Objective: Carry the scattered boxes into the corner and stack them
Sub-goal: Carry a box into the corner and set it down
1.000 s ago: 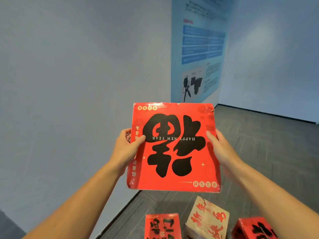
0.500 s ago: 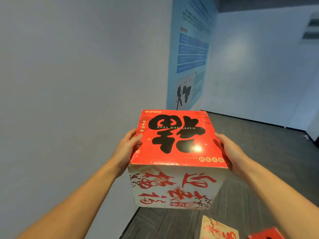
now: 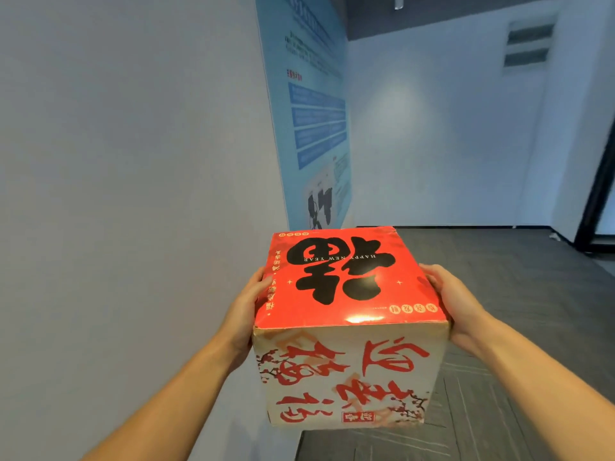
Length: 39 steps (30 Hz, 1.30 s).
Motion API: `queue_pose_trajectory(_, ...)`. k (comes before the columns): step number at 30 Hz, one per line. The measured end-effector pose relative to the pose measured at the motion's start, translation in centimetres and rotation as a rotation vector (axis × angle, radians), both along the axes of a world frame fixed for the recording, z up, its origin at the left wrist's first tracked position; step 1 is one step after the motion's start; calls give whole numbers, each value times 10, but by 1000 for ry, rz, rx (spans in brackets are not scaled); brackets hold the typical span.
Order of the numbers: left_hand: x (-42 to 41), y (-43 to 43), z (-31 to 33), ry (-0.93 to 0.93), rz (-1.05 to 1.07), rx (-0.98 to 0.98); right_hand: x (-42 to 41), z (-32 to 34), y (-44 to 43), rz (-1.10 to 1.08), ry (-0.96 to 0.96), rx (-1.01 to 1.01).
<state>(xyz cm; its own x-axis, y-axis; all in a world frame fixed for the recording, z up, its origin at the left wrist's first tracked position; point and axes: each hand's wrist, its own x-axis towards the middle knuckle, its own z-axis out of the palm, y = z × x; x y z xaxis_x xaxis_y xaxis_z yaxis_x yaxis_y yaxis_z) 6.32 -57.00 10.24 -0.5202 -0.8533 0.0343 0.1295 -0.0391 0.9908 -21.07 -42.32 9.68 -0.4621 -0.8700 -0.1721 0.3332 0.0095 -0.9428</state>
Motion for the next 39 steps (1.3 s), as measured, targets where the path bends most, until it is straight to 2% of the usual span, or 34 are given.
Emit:
queue_pose_trajectory(10,-112,-181,25,94,-195,15,-66,33,-127,-210,26,1)
queue_pose_trajectory(16,-184,-283,17,156,-286,42,-105,39,-198,-316,95,-61)
queue_pose_trajectory(21,-260,-349,5,165,-378,76,-160,36,-248,-423,109,-28)
queue_pose_trajectory(31,-466,-502,-7,127,-420,105,-361,9,-398,-469,95,7)
queue_pose_trajectory(39,-634,-633,20,153,-315,70,-554,39,-550,-379,82,-30)
